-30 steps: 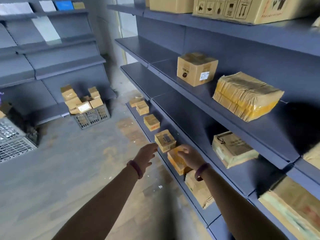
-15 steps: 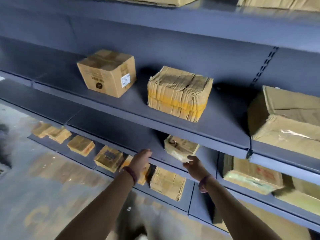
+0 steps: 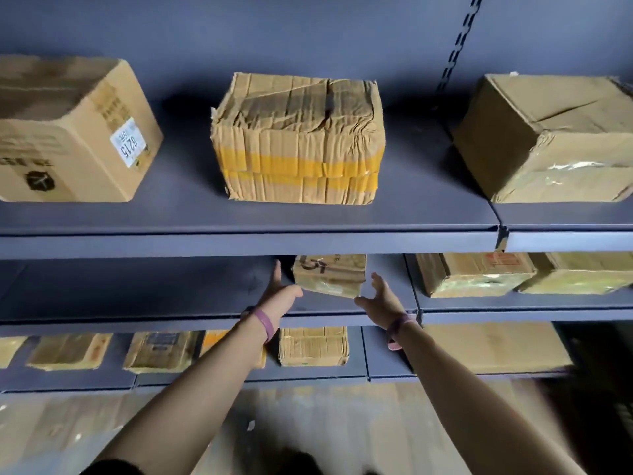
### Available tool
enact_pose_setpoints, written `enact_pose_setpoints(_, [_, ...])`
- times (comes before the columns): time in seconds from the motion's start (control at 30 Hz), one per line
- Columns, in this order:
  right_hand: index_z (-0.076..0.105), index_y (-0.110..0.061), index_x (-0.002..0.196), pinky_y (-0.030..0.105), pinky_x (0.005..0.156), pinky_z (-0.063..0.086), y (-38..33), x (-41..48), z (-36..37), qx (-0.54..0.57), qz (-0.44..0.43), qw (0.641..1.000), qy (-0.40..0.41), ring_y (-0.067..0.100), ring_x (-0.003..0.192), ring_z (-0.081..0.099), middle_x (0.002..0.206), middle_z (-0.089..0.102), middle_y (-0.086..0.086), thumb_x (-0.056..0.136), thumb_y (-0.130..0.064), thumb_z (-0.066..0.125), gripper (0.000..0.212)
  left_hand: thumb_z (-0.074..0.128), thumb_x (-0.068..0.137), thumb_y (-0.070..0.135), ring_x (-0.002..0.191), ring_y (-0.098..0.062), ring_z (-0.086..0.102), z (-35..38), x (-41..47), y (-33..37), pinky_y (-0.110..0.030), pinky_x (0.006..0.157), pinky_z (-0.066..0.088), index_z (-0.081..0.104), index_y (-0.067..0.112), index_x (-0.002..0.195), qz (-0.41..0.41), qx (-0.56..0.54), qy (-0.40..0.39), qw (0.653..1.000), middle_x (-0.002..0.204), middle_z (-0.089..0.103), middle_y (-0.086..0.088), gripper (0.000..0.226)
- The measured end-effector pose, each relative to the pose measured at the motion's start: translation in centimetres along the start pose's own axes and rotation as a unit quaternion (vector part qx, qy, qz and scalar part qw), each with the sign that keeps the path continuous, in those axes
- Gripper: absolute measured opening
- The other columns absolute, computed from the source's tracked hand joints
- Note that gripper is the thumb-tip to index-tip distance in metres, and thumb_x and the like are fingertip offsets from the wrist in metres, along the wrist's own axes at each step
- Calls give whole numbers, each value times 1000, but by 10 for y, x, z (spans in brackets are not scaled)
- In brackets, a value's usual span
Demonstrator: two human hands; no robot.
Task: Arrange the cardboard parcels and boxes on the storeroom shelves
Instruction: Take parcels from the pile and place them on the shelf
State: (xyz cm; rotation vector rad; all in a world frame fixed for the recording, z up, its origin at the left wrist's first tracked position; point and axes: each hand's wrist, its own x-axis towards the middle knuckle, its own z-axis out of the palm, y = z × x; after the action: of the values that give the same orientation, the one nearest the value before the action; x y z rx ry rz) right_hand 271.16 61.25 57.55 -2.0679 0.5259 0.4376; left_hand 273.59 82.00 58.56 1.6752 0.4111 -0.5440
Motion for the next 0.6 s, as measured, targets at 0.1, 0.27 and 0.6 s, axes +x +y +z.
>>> enact_pose_setpoints(0.1, [31, -13, 152, 19, 72, 47, 1, 4, 8, 7, -45, 999, 2, 32, 112, 57, 136, 54, 12, 91, 7, 55, 69, 54, 94, 7, 145, -24, 30, 4, 17, -5, -46, 116, 33, 9, 37, 159, 18, 25, -32, 999, 163, 21, 7, 85])
enact_pose_setpoints(0.27, [50, -21, 134, 6, 69, 47, 5, -4, 16, 78, -102, 991, 26, 22, 105, 60, 114, 63, -1, 83, 16, 54, 63, 54, 91, 16, 132, -22, 43, 7, 2, -3, -42, 109, 38, 35, 25, 146, 10, 55, -66, 996, 148, 44, 1, 59])
enact_pose_setpoints(0.6, [68, -15, 113, 8, 65, 49, -3, -84, -12, 151, -120, 980, 50, -2, 85, 67, 98, 71, -4, 92, 9, 52, 36, 52, 95, 9, 83, -10, 52, 12, -79, 12, -24, 66, 40, 49, 20, 109, 38, 40, 13, 998, 99, 57, 1, 19])
